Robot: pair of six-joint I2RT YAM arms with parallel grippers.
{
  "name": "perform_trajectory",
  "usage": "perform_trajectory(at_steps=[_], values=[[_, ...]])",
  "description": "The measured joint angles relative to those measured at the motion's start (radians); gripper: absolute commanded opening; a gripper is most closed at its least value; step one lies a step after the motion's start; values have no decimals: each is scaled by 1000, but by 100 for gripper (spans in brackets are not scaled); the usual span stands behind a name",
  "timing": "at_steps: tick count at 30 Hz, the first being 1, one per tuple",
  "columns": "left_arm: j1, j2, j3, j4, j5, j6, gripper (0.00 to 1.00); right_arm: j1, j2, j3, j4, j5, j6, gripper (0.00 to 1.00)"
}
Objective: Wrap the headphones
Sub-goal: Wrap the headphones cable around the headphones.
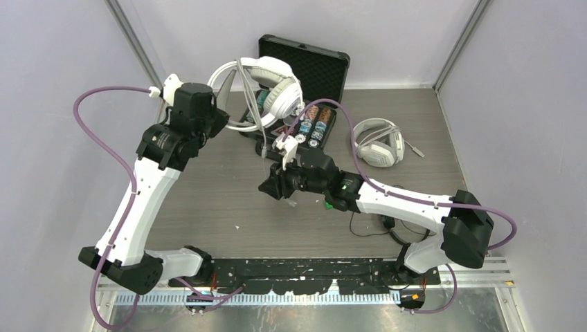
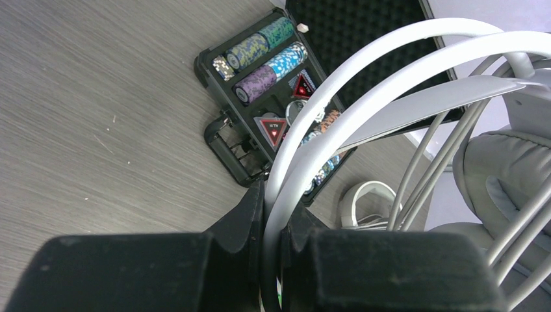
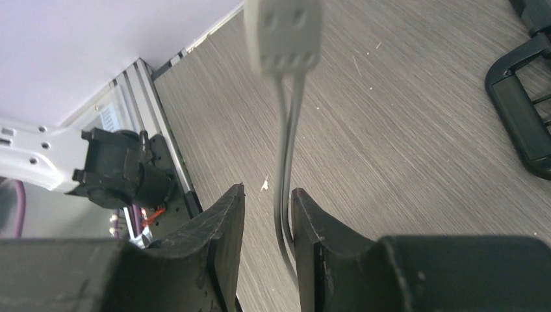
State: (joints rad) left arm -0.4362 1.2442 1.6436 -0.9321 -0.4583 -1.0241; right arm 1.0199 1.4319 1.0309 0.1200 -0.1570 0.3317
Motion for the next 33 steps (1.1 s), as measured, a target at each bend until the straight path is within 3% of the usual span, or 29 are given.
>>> perform_trajectory(at_steps=[15,26,33], values=[[0,-1,32,0,59,-42,0,0,16,-188,275,-14,-176,39],[0,-1,71,-1,82,-49,0,-16,53,-269,497,78,-262,56],[0,-1,78,-2,89,-42,0,-28,-48,-384,539,66,-290,56]])
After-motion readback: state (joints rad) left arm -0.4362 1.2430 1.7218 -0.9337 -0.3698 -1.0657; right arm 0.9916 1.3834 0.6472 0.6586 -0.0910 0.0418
